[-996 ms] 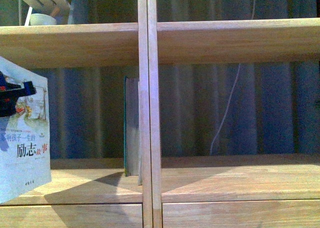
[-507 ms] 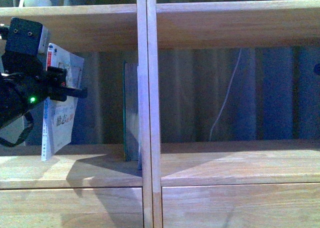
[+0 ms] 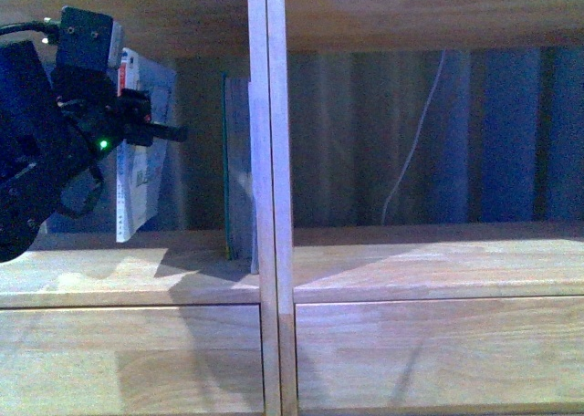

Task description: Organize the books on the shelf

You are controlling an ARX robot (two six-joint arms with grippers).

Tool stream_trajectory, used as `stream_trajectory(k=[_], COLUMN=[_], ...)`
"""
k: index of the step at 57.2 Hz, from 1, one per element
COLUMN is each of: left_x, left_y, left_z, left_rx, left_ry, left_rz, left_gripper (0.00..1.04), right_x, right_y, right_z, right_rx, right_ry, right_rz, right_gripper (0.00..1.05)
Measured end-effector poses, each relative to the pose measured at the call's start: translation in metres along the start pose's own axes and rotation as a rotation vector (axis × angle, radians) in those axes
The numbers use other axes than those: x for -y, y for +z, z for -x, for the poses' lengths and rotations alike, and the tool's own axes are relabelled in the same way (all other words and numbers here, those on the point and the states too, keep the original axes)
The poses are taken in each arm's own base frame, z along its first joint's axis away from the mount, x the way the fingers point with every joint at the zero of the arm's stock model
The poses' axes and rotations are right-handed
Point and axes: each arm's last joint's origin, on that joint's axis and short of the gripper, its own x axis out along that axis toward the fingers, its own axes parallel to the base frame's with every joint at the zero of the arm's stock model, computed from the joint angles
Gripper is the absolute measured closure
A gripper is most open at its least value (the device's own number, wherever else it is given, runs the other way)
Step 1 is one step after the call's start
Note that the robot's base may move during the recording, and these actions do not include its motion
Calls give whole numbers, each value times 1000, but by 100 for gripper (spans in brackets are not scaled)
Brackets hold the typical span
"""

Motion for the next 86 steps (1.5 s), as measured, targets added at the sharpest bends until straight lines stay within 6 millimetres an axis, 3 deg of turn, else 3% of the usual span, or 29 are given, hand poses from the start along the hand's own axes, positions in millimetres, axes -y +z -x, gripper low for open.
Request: stream_trajectory(k=[20,50,71,80,86], left_x=[13,19,36,26,14], left_y=[-32,-54,-72,-62,-41], left_z=[-13,-22,1,12,23], left_rx=[-8,-16,-96,-123,-125], left_ry=[-21,-33,-70,-24,13], left_rz=[-9,-2,30,70,127], left_gripper=[90,90,33,6,8], right_x=[0,0,0,0,0], right_y=[0,0,0,0,0], right_z=[0,0,0,0,0], right_rx=[0,0,0,0,0], right_ry=[0,0,0,0,0], right_rz=[0,0,0,0,0], right_gripper=[7,7,7,7,7])
